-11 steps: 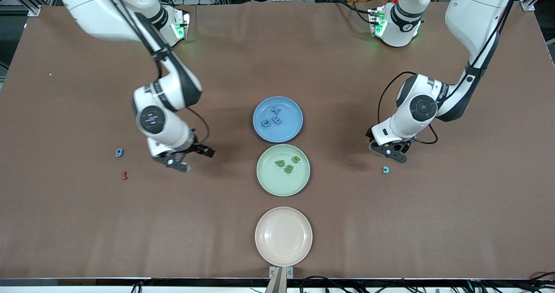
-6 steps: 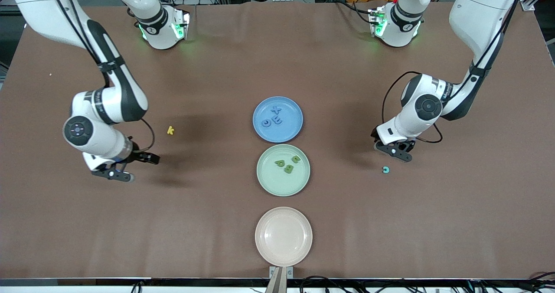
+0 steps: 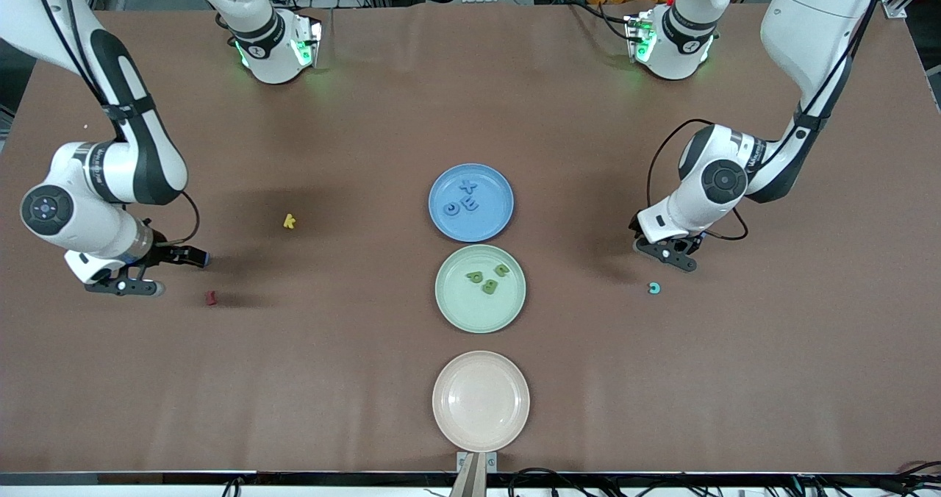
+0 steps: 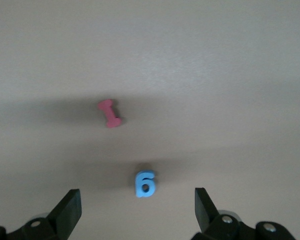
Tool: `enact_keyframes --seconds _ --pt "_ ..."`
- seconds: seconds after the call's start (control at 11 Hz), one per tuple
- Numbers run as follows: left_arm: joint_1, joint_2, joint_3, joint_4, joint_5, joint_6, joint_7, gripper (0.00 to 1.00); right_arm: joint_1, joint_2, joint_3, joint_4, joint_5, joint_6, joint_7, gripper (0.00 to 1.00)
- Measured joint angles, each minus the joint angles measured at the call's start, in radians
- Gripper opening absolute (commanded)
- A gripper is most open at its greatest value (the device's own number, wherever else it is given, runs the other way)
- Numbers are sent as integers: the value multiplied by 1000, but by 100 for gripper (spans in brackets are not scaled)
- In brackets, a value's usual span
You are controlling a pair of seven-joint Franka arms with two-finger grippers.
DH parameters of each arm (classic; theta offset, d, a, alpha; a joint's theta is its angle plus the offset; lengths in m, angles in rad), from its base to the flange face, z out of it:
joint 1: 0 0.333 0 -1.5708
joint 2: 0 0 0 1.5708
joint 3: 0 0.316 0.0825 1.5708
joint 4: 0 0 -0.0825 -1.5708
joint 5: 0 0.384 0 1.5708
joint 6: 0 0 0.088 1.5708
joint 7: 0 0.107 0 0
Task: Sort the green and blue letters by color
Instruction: 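Grasp the green N with the left gripper while the right gripper reaches 6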
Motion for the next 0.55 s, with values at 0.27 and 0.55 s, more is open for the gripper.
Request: enact_keyframes --seconds 0.27,0.55 --pt "3 0 1 -3 0 0 0 62 -39 0 0 -123 -1 191 -38 100" --pt "3 3 1 -7 0 0 0 49 -53 6 0 -213 -1 316 -51 100"
